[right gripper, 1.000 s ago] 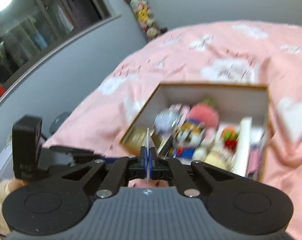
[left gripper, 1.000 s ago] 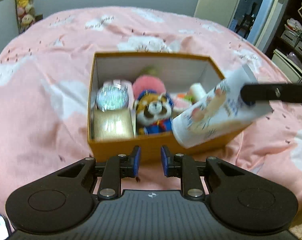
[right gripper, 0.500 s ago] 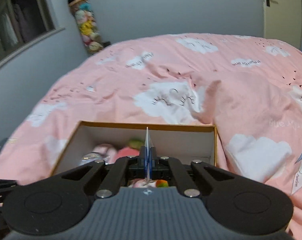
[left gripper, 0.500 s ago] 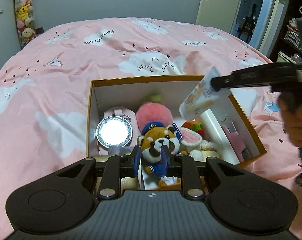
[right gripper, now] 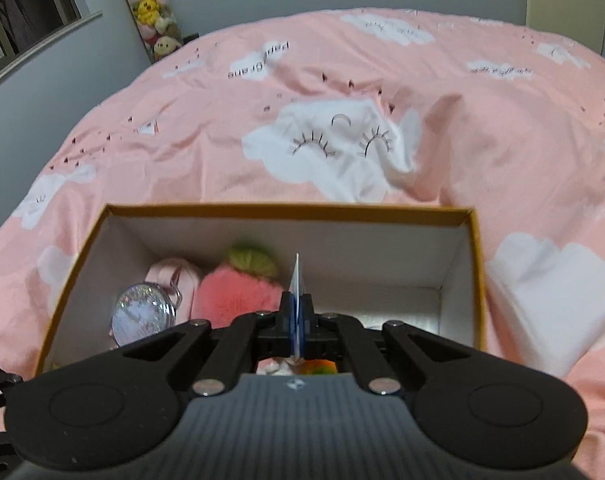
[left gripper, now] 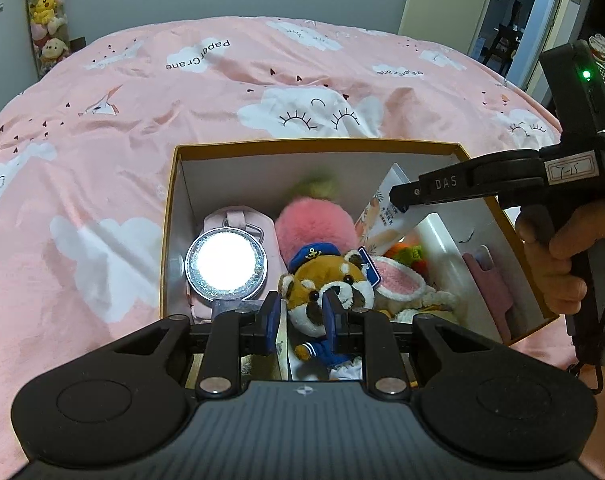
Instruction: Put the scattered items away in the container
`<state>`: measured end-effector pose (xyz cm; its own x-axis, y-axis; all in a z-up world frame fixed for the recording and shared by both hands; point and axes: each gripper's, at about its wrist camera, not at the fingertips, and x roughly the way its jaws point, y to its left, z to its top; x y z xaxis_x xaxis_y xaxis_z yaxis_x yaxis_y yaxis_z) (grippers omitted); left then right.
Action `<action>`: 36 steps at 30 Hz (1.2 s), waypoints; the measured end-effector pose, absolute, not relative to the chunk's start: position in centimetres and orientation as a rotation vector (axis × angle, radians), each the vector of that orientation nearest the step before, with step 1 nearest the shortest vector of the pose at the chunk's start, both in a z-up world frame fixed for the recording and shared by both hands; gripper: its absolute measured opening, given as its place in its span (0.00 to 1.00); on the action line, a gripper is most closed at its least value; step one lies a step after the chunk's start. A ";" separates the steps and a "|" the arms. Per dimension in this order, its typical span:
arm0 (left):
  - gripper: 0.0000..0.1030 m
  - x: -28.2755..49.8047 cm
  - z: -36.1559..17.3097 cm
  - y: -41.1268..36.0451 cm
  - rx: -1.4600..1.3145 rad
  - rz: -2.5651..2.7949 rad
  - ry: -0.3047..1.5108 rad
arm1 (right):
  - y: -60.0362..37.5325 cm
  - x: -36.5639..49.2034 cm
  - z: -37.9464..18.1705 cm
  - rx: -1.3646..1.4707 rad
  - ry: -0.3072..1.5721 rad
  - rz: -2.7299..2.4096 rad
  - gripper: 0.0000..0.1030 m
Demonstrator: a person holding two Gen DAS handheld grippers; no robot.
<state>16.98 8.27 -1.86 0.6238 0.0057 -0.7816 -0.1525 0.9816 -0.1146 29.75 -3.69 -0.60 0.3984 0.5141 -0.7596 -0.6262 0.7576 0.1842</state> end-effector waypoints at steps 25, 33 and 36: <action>0.77 14.4 2.4 6.1 -0.120 0.219 0.709 | -9.7 19.4 6.7 -0.192 0.488 0.689 0.58; 0.83 13.0 1.8 4.6 -0.094 0.247 0.669 | -11.8 16.9 4.8 -0.145 0.493 0.657 0.70; 0.85 12.5 0.7 4.3 -0.105 0.257 0.671 | -12.1 16.5 3.5 -0.137 0.515 0.643 0.71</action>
